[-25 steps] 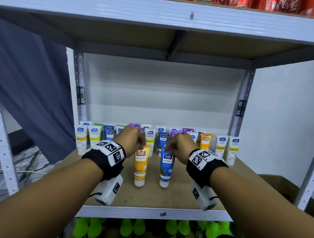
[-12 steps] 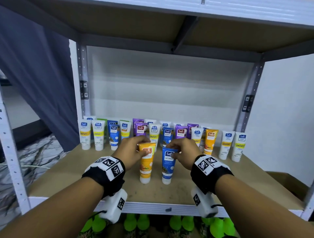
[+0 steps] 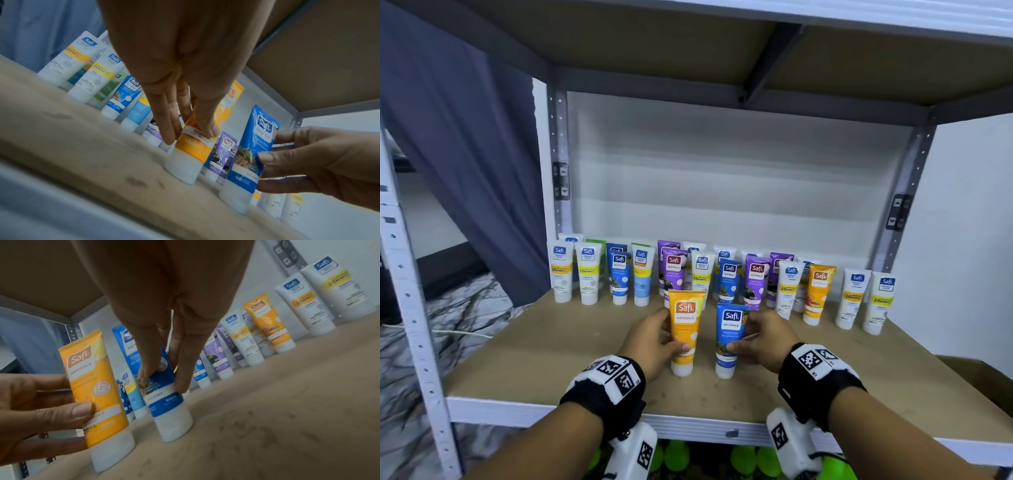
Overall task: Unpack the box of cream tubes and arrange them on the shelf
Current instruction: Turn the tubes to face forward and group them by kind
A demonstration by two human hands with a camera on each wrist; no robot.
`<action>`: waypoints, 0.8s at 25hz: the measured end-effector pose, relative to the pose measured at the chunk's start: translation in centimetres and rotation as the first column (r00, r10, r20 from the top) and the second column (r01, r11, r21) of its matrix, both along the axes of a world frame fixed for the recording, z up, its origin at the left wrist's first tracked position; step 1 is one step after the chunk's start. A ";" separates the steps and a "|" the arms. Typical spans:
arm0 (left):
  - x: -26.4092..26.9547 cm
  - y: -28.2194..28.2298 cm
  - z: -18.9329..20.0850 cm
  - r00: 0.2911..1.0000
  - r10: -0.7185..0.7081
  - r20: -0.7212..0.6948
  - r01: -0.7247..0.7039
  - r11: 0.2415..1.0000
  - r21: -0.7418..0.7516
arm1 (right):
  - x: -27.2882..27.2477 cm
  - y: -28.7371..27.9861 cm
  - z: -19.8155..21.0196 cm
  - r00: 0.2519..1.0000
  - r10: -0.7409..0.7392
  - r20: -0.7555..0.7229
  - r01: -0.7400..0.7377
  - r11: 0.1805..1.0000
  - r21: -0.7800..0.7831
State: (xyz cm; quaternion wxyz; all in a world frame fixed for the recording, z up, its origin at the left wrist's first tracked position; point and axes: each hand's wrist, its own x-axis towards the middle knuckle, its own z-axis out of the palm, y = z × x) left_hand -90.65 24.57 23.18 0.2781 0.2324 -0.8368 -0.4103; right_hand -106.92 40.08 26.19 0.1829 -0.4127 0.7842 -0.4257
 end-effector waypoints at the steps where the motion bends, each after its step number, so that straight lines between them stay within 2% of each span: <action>1: 0.1 -0.1 0.0 1.000 -0.013 0.006 0.013 1.000 -0.006 | 0.1 -0.4 -0.2 1.000 0.008 0.022 -0.008 1.000 -0.002; 6: 2.5 -1.2 0.3 0.999 -0.010 0.043 0.011 1.000 -0.027 | 1.3 -3.4 -1.3 0.997 0.076 0.023 -0.076 0.997 -0.011; 10: 6.4 -3.7 0.4 0.994 0.077 0.081 -0.072 0.996 -0.059 | 4.1 -6.7 -1.5 0.987 0.159 0.027 -0.158 0.987 -0.033; 16: 12.6 -7.3 0.9 0.977 0.174 0.127 -0.167 0.984 -0.066 | 9.5 -11.6 -1.6 0.961 0.268 -0.067 -0.272 0.960 -0.070; 20: 15.5 -8.2 0.8 0.966 0.255 0.036 -0.254 0.967 -0.017 | 12.2 -13.6 -1.3 0.938 0.334 -0.096 -0.342 0.937 -0.075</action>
